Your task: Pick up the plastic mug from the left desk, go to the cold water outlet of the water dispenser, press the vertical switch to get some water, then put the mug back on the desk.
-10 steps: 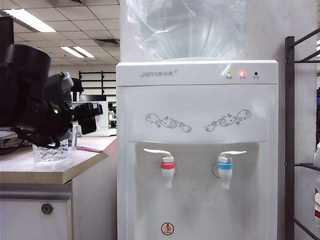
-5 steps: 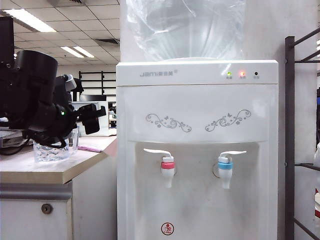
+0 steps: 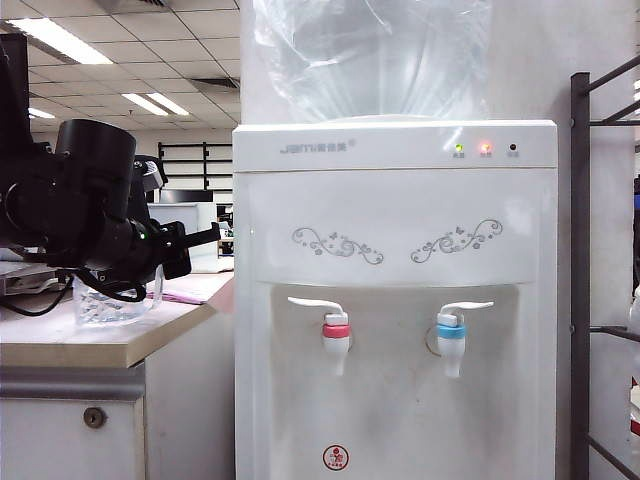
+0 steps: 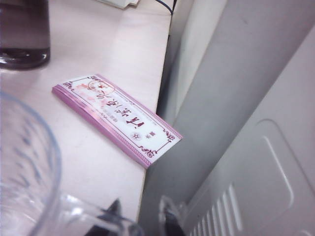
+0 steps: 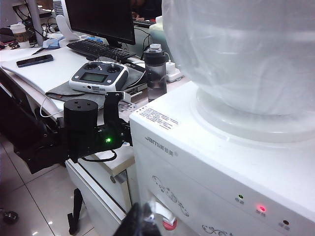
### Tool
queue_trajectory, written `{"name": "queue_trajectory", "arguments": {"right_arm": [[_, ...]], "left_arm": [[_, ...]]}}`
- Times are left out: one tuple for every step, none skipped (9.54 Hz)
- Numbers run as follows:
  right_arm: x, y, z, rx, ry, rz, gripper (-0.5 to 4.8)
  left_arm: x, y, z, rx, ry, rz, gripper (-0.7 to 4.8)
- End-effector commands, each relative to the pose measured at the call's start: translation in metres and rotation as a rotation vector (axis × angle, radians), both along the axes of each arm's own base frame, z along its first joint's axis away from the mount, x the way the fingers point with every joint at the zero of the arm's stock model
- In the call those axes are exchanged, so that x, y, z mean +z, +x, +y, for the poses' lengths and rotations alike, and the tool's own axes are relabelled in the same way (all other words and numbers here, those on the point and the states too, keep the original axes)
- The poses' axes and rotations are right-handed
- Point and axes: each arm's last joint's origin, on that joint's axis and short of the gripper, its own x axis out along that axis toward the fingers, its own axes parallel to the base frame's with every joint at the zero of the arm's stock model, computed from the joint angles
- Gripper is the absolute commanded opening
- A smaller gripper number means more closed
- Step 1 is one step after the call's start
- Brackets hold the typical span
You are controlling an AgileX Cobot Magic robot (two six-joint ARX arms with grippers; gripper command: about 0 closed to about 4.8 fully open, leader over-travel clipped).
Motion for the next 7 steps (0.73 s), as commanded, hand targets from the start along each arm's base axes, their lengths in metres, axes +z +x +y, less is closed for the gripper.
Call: {"name": "queue_trajectory", "arguments": {"right_arm": [[0.002, 0.000, 0.000, -0.004, 0.003, -0.013, -0.01], [0.002, 0.000, 0.000, -0.004, 0.003, -0.012, -0.01], [0.002, 0.000, 0.000, -0.004, 0.003, -0.012, -0.01], [0.002, 0.000, 0.000, -0.005, 0.002, -0.012, -0.01], [0.002, 0.000, 0.000, -0.005, 0.002, -0.012, -0.01], [0.002, 0.000, -0.001, -0.019, 0.002, -0.013, -0.01], [0.002, 0.000, -0.001, -0.019, 0.002, -0.013, -0.01]], "left_arm": [[0.001, 0.001, -0.001, -0.004, 0.003, -0.004, 1.12], [0.000, 0.001, -0.001, -0.004, 0.006, 0.004, 0.72], [-0.001, 0.001, -0.001, -0.005, 0.008, 0.010, -0.06], [0.001, 0.001, -0.002, -0.015, 0.012, 0.001, -0.06], [0.003, 0.000, -0.002, -0.044, 0.021, -0.004, -0.06], [0.044, -0.006, -0.003, -0.158, 0.076, -0.067, -0.06], [0.058, -0.011, -0.002, -0.169, 0.121, -0.064, -0.07]]}}
